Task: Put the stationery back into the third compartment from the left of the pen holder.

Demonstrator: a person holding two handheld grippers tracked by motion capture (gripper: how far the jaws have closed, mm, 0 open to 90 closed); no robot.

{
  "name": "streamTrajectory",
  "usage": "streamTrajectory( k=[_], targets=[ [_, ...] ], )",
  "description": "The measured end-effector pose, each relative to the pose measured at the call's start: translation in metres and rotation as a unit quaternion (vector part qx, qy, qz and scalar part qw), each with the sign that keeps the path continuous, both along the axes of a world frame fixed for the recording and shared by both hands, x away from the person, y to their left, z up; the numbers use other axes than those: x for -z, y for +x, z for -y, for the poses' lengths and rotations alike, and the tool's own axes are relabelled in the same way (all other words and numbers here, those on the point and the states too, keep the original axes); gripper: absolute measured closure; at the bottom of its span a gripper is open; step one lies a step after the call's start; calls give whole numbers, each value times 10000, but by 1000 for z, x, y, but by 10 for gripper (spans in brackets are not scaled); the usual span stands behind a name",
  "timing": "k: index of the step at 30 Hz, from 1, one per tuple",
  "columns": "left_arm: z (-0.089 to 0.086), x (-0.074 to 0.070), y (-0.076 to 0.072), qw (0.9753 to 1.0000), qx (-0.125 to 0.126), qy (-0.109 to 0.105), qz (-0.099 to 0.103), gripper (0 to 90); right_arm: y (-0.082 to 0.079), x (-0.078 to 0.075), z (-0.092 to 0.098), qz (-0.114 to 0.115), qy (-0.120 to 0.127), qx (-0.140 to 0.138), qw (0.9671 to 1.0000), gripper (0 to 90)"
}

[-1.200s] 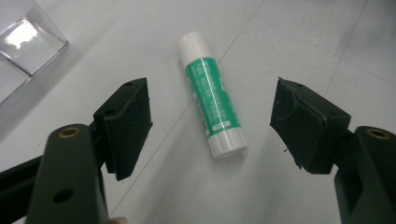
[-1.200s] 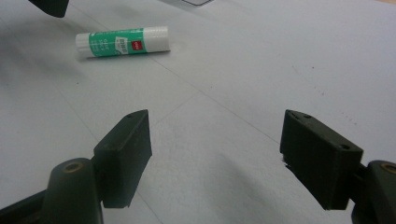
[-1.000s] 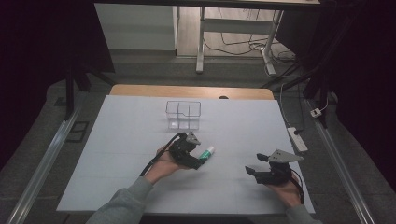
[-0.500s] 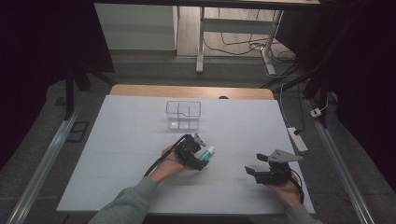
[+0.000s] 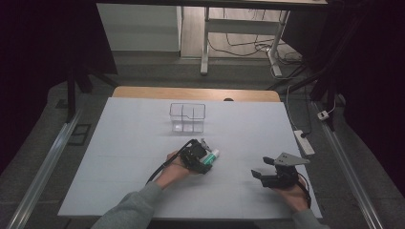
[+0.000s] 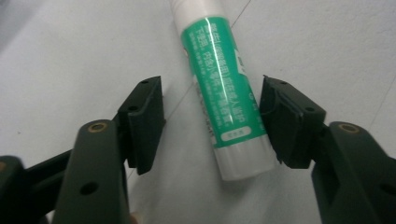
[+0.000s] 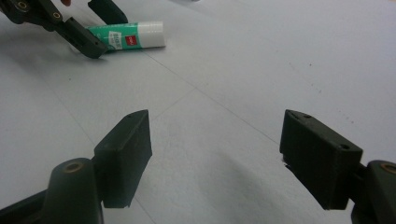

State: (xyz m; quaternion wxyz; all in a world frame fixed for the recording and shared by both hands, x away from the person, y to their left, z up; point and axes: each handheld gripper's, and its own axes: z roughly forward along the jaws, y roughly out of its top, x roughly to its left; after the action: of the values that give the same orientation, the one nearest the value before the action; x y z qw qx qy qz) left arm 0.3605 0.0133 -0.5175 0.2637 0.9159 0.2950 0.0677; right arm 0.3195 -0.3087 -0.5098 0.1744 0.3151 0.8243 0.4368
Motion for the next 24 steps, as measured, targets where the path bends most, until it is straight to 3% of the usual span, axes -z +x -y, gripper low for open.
streamTrajectory(
  k=[6, 18, 24],
  targets=[
    [-3, 0, 0, 9999, -91, -92, -30, 652, 0, 0, 0, 1, -33, -19, 10000, 240],
    [-7, 0, 1, 9999, 18, -116, 26, 658, -1, 0, -1, 23, -56, -5, 10000, 241],
    [-16, -5, 2, 9994, 15, -337, 85, 659, -1, 0, -1, 33, -35, -8, 10000, 242]
  ],
)
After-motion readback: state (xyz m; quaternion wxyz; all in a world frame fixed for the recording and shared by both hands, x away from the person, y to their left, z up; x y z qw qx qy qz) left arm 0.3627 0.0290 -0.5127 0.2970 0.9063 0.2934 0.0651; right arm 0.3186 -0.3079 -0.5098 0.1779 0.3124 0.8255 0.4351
